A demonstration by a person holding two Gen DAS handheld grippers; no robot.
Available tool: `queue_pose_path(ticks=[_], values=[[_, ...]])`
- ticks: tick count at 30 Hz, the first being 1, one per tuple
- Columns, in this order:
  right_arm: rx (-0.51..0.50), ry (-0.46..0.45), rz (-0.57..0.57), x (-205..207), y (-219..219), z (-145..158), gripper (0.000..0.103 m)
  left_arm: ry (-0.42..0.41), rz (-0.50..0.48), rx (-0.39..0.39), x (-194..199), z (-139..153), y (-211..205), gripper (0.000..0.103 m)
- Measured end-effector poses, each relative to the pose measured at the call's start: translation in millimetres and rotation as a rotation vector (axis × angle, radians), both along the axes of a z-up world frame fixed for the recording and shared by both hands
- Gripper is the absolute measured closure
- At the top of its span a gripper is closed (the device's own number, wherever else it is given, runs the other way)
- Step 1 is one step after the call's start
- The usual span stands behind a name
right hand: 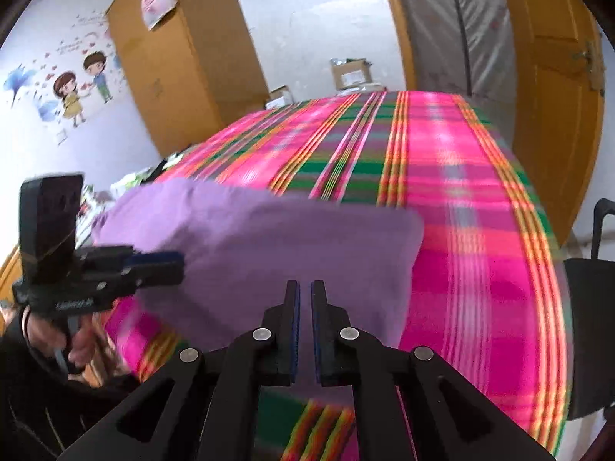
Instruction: Fold clothes
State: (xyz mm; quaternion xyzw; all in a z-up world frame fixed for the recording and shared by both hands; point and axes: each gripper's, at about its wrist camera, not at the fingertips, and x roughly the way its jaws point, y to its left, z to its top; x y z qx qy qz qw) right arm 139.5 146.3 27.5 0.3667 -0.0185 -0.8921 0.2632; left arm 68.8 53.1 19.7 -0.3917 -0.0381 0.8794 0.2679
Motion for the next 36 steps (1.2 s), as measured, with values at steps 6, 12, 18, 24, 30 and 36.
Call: queue_pose_path(ticks=[6, 12, 18, 24, 30, 36], values=[[0.033, -0.004, -0.006, 9, 0, -11, 0.097, 0.035, 0.016, -0.007, 9, 6, -1, 0.08], [0.037, -0.015, 0.006, 10, 0, -13, 0.098, 0.013, 0.057, 0.016, 12, 2, -15, 0.08], [0.002, 0.027, 0.022, 7, -12, 3, 0.095, 0.055, 0.106, 0.025, 15, 12, -27, 0.08], [0.018, -0.008, 0.022, -2, -18, -5, 0.095, 0.016, 0.118, 0.037, 9, -1, -32, 0.08], [0.016, 0.003, -0.026, -10, -8, -1, 0.095, 0.029, 0.122, 0.051, 10, 4, -38, 0.08], [-0.046, -0.002, -0.138, -41, 15, 9, 0.095, 0.036, 0.127, 0.048, 7, 7, -39, 0.08]])
